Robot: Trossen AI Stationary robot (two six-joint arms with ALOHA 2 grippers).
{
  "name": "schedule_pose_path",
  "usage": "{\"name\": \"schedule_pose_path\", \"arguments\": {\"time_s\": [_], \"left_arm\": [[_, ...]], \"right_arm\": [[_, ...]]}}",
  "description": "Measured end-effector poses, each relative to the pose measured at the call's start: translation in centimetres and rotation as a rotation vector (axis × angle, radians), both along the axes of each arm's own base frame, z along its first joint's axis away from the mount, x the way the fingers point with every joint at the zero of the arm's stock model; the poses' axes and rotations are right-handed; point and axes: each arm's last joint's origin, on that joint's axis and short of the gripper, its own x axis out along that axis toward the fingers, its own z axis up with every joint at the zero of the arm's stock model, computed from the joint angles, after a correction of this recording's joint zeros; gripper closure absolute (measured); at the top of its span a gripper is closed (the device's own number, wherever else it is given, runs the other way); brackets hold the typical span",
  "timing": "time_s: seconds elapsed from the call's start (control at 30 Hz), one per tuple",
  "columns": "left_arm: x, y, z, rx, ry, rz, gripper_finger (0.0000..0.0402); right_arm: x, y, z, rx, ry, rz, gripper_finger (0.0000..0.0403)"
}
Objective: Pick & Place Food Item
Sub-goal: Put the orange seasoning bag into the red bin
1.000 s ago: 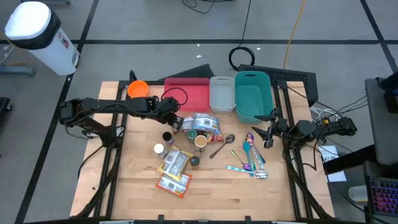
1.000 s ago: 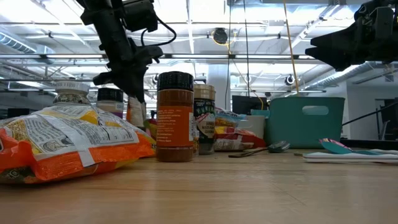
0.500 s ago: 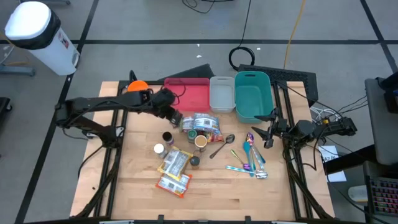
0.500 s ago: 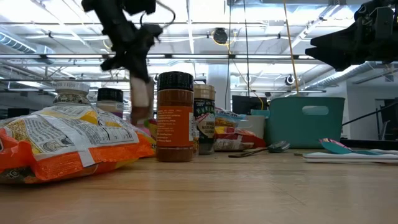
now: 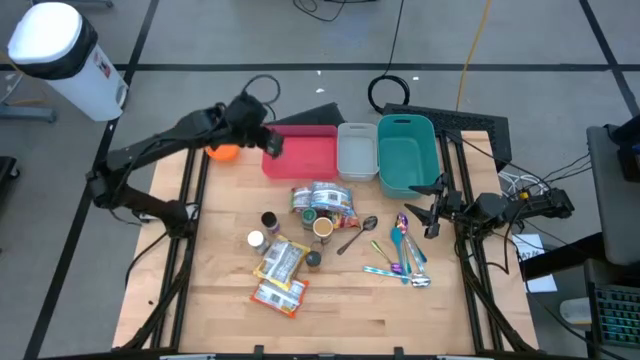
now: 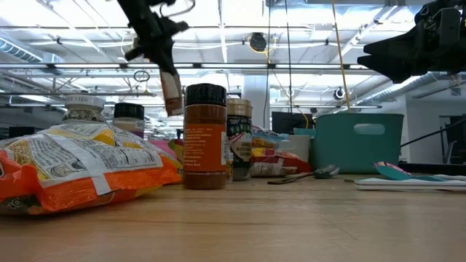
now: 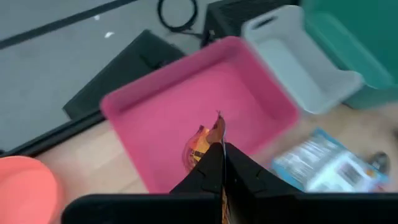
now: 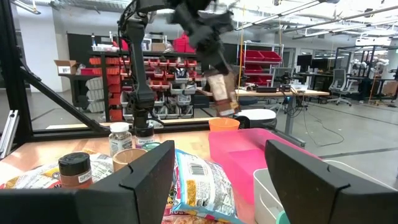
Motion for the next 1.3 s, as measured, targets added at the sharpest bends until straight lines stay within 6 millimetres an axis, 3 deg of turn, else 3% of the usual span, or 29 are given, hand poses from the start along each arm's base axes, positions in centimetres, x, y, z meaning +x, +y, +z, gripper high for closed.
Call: {"name": "schedule_pose_path", "arguments": {"time_s": [0.3, 0.63, 0.93, 1.3], "left_arm": [[0.4, 6.3, -3.7, -0.064, 0.030, -0.007, 0.0400], [0.5, 10.4, -8.1, -0.135, 0.109, 0.065, 0.0401], [1.1, 11.7, -10.3, -0.162, 0.128, 0.085, 0.0401], [0.9, 12.0, -10.5, -0.119, 0.178, 0.174, 0.0384]], "right_arm": [[0.0, 0.0, 0.0, 0.000, 0.000, 0.000, 0.0161], [0.0, 0.0, 0.0, 0.000, 0.000, 0.000, 0.0161], [0.0, 0.0, 0.0, 0.000, 0.000, 0.000, 0.0161], [0.0, 0.0, 0.0, 0.000, 0.000, 0.000, 0.0161]]}}
